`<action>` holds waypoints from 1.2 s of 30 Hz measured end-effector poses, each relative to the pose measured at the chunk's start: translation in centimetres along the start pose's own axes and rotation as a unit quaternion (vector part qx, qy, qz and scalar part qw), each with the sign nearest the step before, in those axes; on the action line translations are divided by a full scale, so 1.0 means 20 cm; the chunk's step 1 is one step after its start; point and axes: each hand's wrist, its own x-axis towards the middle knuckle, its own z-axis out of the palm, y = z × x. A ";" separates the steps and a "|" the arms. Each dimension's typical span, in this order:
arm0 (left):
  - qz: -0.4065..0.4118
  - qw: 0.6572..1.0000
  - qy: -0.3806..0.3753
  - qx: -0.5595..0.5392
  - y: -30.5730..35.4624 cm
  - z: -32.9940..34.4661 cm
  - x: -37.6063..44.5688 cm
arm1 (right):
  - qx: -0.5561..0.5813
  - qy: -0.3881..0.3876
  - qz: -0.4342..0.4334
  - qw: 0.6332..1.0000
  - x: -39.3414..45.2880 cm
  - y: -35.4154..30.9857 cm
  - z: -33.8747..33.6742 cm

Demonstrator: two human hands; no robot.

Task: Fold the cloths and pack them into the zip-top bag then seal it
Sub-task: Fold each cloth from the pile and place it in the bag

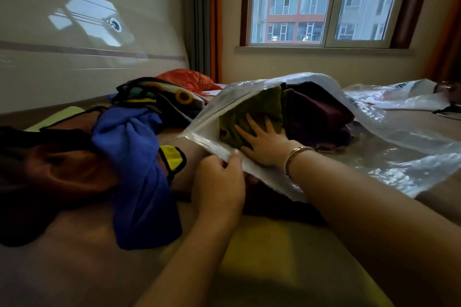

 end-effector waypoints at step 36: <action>0.020 0.933 0.119 0.338 -0.13 -0.57 -0.07 | 0.495 0.217 0.036 0.840 -0.98 -0.50 -0.34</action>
